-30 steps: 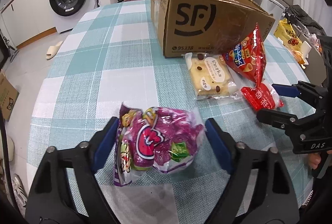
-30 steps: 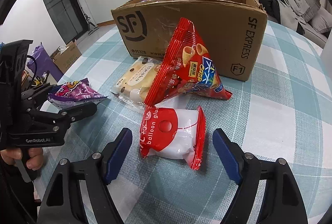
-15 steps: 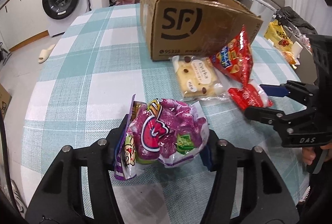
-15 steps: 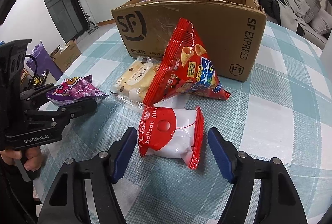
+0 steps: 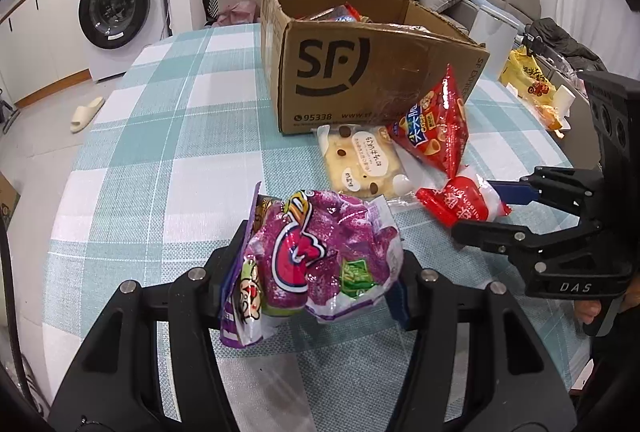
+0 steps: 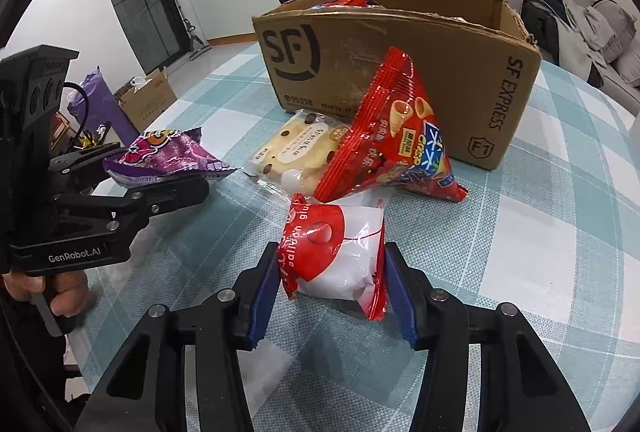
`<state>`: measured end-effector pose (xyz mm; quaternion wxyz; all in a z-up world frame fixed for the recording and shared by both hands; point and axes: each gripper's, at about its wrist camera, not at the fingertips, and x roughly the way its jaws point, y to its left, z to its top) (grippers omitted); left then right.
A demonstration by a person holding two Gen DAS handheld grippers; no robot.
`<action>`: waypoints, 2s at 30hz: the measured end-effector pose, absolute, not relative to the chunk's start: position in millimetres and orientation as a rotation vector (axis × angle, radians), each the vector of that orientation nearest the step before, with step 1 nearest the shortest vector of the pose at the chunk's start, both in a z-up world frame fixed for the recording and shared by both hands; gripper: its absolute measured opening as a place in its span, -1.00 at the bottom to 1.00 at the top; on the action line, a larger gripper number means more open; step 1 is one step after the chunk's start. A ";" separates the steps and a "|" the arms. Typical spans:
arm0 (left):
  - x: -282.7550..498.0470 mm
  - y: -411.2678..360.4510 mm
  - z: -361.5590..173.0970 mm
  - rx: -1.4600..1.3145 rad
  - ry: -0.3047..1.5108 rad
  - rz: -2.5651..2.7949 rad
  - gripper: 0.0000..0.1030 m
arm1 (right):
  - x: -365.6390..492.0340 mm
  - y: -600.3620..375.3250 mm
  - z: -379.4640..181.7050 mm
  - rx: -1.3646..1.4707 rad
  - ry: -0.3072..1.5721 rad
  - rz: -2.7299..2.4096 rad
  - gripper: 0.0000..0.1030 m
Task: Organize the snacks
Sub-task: 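Grasp the purple grape bag with the left gripper while the right gripper grasps the red-white balloon gum pack, then carry the grape bag and balloon gum pack over the box with both grippers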
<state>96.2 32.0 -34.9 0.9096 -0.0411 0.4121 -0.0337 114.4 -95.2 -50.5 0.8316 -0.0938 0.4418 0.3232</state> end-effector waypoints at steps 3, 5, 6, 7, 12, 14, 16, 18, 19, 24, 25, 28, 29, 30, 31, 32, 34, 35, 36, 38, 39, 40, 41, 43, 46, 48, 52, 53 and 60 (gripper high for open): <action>93.3 30.7 -31.5 -0.086 0.842 -0.072 0.07 | 111.1 -95.0 -48.1 -0.200 0.928 0.701 -0.01; 91.8 30.1 -29.5 -0.086 0.835 -0.069 0.07 | 109.6 -94.8 -45.9 -0.198 0.920 0.710 -0.01; 90.4 30.0 -27.5 -0.087 0.830 -0.069 0.07 | 109.0 -94.9 -44.5 -0.192 0.917 0.716 -0.01; 89.9 30.2 -26.3 -0.087 0.826 -0.070 0.07 | 108.4 -94.2 -43.5 -0.191 0.914 0.718 -0.01; 87.2 30.2 -20.6 -0.092 0.808 -0.068 0.07 | 104.2 -96.9 -34.5 -0.179 0.891 0.733 -0.01; 85.9 29.7 -18.0 -0.092 0.801 -0.070 0.07 | 101.7 -97.4 -31.2 -0.176 0.882 0.741 -0.01; 84.4 29.3 -15.1 -0.093 0.794 -0.071 0.07 | 99.1 -97.2 -28.0 -0.176 0.874 0.748 -0.01; 82.8 28.6 -12.2 -0.093 0.786 -0.074 0.07 | 95.5 -97.4 -23.5 -0.176 0.860 0.755 -0.01; 82.2 28.6 -10.8 -0.092 0.782 -0.073 0.07 | 94.2 -97.6 -21.3 -0.173 0.852 0.760 -0.01; 80.9 29.0 -5.4 -0.096 0.768 -0.069 0.07 | 91.2 -103.6 -10.4 -0.153 0.819 0.758 -0.01; 80.0 29.1 -3.7 -0.099 0.764 -0.069 0.07 | 91.1 -105.2 -8.8 -0.150 0.813 0.755 -0.01; 77.7 28.2 0.3 -0.094 0.751 -0.067 0.07 | 91.6 -110.8 -4.0 -0.130 0.796 0.748 -0.01; 77.6 27.7 1.6 -0.094 0.748 -0.067 0.07 | 92.1 -113.3 -2.0 -0.120 0.789 0.745 -0.01; 77.9 27.3 2.5 -0.094 0.745 -0.067 0.07 | 92.8 -115.5 -0.2 -0.114 0.784 0.742 -0.01; 78.0 26.6 4.5 -0.093 0.741 -0.067 0.07 | 93.1 -116.8 1.2 -0.110 0.781 0.740 -0.01; 78.2 26.0 5.6 -0.091 0.739 -0.066 0.07 | 93.4 -118.3 2.9 -0.107 0.776 0.735 -0.01; 77.2 24.0 9.3 -0.082 0.729 -0.066 0.07 | 94.3 -120.0 5.1 -0.099 0.769 0.731 -0.01; 77.7 23.2 11.1 -0.081 0.725 -0.067 0.07 | 95.2 -121.0 6.7 -0.094 0.765 0.727 -0.01; 78.9 22.6 11.8 -0.079 0.722 -0.068 0.07 | 95.6 -121.8 7.8 -0.090 0.760 0.725 -0.01; 79.5 20.8 15.1 -0.075 0.715 -0.072 0.07 | 96.6 -123.4 10.8 -0.090 0.753 0.719 -0.01; 79.5 20.2 16.8 -0.073 0.713 -0.073 0.07 | 96.5 -124.4 12.7 -0.089 0.746 0.716 -0.01; 80.5 20.0 18.1 -0.072 0.710 -0.073 0.07 | 96.7 -124.7 14.3 -0.087 0.741 0.715 -0.01; 81.4 19.6 20.4 -0.072 0.705 -0.072 0.07 | 98.3 -125.3 16.4 -0.082 0.737 0.715 -0.01; 82.3 19.0 24.2 -0.075 0.697 -0.072 0.07 | 100.5 -126.0 19.3 -0.078 0.730 0.709 -0.01; 87.8 17.5 30.1 -0.076 0.685 -0.076 0.07 | 104.0 -128.3 26.4 -0.071 0.715 0.702 -0.01; 92.5 15.6 33.9 -0.074 0.676 -0.078 0.07 | 105.9 -130.0 32.5 -0.068 0.702 0.695 -0.01; 101.8 13.5 41.9 -0.069 0.663 -0.083 0.07 | 109.5 -133.3 43.6 -0.062 0.684 0.681 -0.01; 103.1 13.3 43.4 -0.066 0.661 -0.084 0.07 | 111.5 -134.4 47.0 -0.056 0.679 0.677 -0.01; 117.7 12.9 64.0 -0.053 0.630 -0.084 0.07 | 125.8 -141.8 62.1 -0.029 0.663 0.645 -0.01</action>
